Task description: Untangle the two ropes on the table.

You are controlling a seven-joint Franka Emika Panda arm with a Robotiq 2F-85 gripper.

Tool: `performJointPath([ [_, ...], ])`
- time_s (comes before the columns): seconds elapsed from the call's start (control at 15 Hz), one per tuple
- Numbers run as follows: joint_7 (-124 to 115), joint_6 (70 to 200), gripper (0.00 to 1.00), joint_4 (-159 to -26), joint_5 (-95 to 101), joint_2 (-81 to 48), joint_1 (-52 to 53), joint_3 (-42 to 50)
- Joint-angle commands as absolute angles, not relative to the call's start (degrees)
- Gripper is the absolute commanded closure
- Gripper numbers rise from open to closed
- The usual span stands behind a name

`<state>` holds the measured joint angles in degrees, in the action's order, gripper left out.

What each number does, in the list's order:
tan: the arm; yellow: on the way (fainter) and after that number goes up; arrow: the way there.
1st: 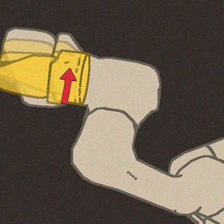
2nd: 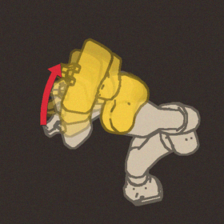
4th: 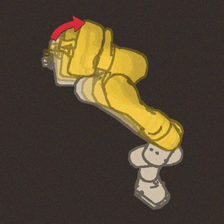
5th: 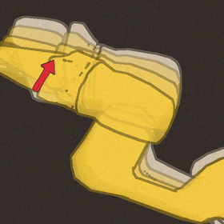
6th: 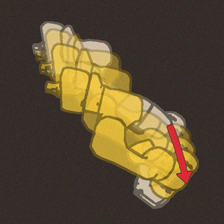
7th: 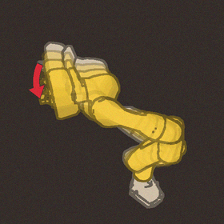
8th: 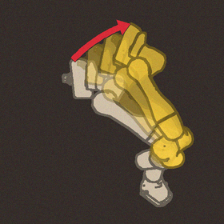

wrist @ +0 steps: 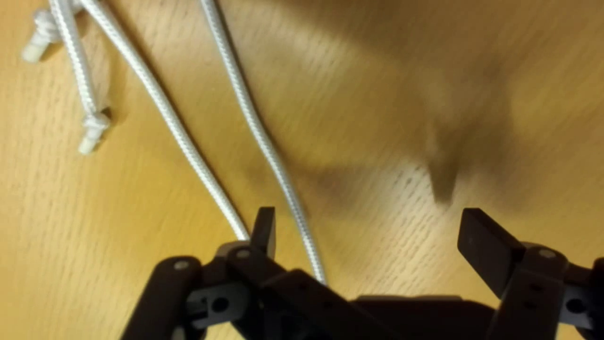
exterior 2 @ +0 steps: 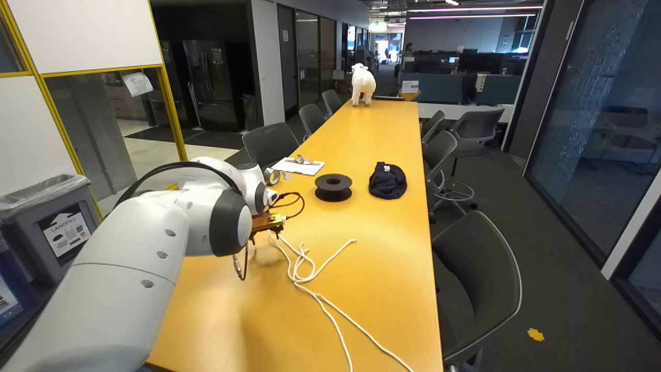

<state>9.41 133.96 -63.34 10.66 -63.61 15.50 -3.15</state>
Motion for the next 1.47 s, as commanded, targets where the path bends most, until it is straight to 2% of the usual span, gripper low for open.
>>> performJointPath([
  [0.0,9.4,134.0,0.0,-55.5,11.7,-68.3,15.4,-1.9],
  [0.13,9.5,132.9,0.0,-53.3,11.3,-69.3,15.0,-1.6],
  [0.2,10.1,132.0,0.25,-52.5,11.0,-69.6,14.7,-1.9],
  [0.27,10.3,131.3,0.27,-51.7,10.8,-69.9,14.6,-2.0],
  [0.87,11.7,123.9,0.95,-47.1,9.5,-71.9,13.5,-3.2],
  [0.93,12.0,123.0,1.0,-46.7,9.2,-72.2,13.3,-3.4],
  [1.2,13.1,118.8,0.99,-46.0,8.4,-71.9,12.6,-4.2],
  [1.4,18.0,110.7,0.99,-49.2,6.8,-67.0,10.5,-7.0],
])
